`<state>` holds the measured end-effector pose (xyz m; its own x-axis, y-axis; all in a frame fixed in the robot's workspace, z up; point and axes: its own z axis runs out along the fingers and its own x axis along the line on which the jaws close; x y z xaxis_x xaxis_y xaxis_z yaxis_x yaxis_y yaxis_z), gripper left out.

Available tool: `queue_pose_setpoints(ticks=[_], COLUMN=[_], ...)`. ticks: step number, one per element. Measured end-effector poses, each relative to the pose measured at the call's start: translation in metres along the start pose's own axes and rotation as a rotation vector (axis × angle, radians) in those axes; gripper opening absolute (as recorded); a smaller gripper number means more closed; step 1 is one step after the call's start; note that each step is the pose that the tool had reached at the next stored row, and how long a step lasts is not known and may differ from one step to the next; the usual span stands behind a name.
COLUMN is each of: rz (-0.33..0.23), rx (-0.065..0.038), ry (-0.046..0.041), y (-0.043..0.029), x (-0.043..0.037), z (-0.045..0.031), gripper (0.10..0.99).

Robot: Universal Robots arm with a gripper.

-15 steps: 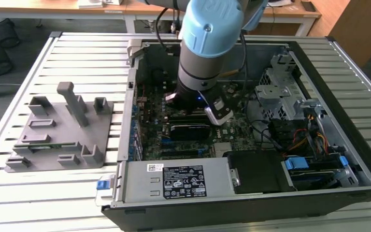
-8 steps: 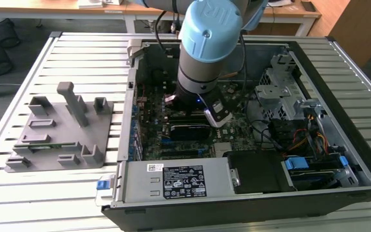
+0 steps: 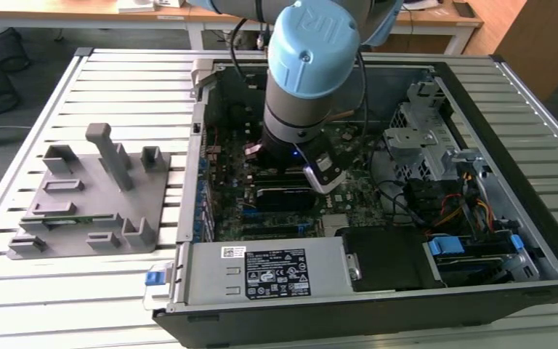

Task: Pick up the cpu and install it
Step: 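Install the second cpu locking lever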

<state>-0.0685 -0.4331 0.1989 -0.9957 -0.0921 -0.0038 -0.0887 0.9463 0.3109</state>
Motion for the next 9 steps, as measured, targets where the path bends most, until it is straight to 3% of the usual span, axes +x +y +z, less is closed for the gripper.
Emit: queue_pose_setpoints(ticks=[9], rz=[0.0], rx=[-0.003], ry=[-0.0003], y=[-0.0012], x=[0.0034], z=[0.0033], gripper=[0.106])
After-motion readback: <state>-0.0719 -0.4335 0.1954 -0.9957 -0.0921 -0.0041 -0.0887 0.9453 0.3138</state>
